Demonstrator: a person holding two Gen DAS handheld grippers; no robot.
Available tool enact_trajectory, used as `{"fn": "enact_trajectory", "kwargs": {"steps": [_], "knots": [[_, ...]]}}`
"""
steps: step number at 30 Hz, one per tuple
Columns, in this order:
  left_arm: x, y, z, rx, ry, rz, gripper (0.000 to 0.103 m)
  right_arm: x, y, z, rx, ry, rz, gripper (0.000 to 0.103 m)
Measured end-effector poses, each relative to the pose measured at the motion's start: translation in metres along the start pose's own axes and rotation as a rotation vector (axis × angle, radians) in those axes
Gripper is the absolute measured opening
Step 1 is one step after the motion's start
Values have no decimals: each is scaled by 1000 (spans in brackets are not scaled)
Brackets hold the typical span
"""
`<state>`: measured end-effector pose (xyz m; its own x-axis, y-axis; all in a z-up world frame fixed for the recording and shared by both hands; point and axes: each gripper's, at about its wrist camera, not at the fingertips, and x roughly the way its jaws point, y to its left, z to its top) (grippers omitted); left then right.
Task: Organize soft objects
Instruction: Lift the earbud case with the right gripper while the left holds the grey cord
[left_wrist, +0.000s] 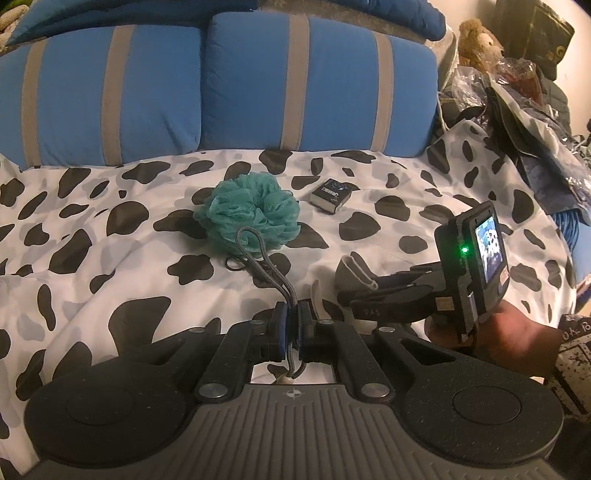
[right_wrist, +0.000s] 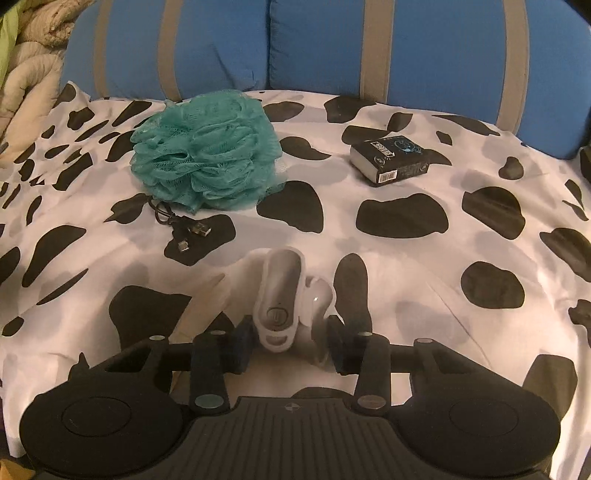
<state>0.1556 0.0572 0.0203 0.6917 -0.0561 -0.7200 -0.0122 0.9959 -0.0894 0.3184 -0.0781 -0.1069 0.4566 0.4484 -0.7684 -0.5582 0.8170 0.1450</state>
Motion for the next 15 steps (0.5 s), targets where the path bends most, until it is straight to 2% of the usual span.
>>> {"fn": "enact_trajectory", "kwargs": {"steps": [4, 15], "knots": [[2, -3, 0, 7, 4, 0, 6, -5, 3, -3, -29, -11, -8, 38], [8, -10, 1, 19, 11, 6, 6, -32, 0, 0, -60, -67, -42, 37]]}}
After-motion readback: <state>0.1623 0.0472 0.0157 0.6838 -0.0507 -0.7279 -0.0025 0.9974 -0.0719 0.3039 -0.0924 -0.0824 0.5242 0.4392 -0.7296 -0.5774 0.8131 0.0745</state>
